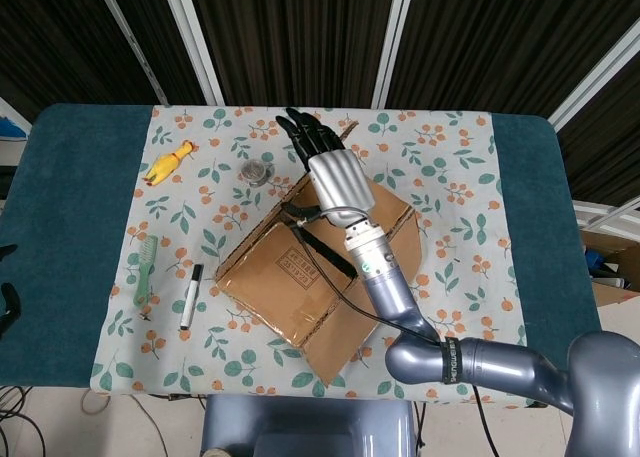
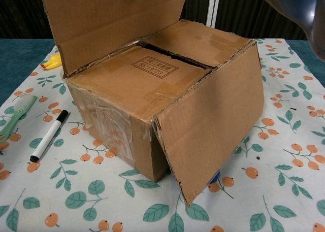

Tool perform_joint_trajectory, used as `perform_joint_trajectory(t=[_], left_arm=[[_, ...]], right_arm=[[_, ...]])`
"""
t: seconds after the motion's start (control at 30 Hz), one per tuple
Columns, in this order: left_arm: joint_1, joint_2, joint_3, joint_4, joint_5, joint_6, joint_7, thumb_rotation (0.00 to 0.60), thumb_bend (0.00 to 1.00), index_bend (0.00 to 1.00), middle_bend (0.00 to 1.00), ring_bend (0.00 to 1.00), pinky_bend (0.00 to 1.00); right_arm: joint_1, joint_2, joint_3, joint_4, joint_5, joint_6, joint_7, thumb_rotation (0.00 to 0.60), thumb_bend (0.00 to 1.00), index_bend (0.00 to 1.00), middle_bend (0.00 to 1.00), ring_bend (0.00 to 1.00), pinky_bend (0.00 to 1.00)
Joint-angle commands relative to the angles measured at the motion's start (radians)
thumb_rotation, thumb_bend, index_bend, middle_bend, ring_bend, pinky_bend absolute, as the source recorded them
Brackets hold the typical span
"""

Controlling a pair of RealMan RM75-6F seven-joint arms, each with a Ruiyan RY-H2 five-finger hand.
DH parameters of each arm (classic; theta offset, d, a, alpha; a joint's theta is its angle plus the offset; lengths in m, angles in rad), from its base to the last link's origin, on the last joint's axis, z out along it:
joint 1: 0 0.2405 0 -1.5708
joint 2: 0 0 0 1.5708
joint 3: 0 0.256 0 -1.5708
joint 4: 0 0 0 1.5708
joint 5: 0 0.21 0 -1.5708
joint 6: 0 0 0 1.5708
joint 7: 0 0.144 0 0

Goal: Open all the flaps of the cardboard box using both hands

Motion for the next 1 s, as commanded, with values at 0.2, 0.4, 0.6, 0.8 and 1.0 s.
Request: perform_joint_trajectory(t=[0.2, 0.4, 0.6, 0.8, 1.0], left_arm=[[0.001, 0.0, -0.006, 0.002, -0.005, 0.002, -0.005, 0.6, 0.64, 0.23, 0.09, 0.02, 0.0], [0.0, -0.002, -0.003, 0.002, -0.002, -0.003, -0.008, 0.6, 0.64, 0.23, 0.09, 0.02, 0.0], [0.002, 0.0, -0.008, 0.002, -0.003, 0.005, -0.011, 0.6, 0.64, 0.23, 0.09, 0.02, 0.0], [0.002, 0.0, -0.01, 0.004, -0.008, 0.002, -0.011, 0.6, 0.64, 0.23, 0.09, 0.02, 0.0], [0.001, -0.002, -0.007, -0.002, -0.007, -0.004, -0.007, 0.6, 0.64, 0.23, 0.09, 0.02, 0.0]], right_arm=[[0.056, -0.041, 0.014, 0.03, 0.039, 0.005, -0.04, 0.6, 0.0, 0.0, 0.0, 0.0, 0.15], [0.093, -0.07, 0.016, 0.049, 0.062, 0.016, -0.078, 0.6, 0.0, 0.0, 0.0, 0.0, 0.15], [0.135, -0.107, 0.025, 0.084, 0.082, 0.027, -0.105, 0.6, 0.0, 0.0, 0.0, 0.0, 0.15], [0.169, -0.131, 0.038, 0.101, 0.1, 0.028, -0.121, 0.6, 0.0, 0.0, 0.0, 0.0, 0.15], [0.203, -0.156, 0.057, 0.106, 0.121, 0.039, -0.136, 0.6, 0.0, 0.0, 0.0, 0.0, 0.15]])
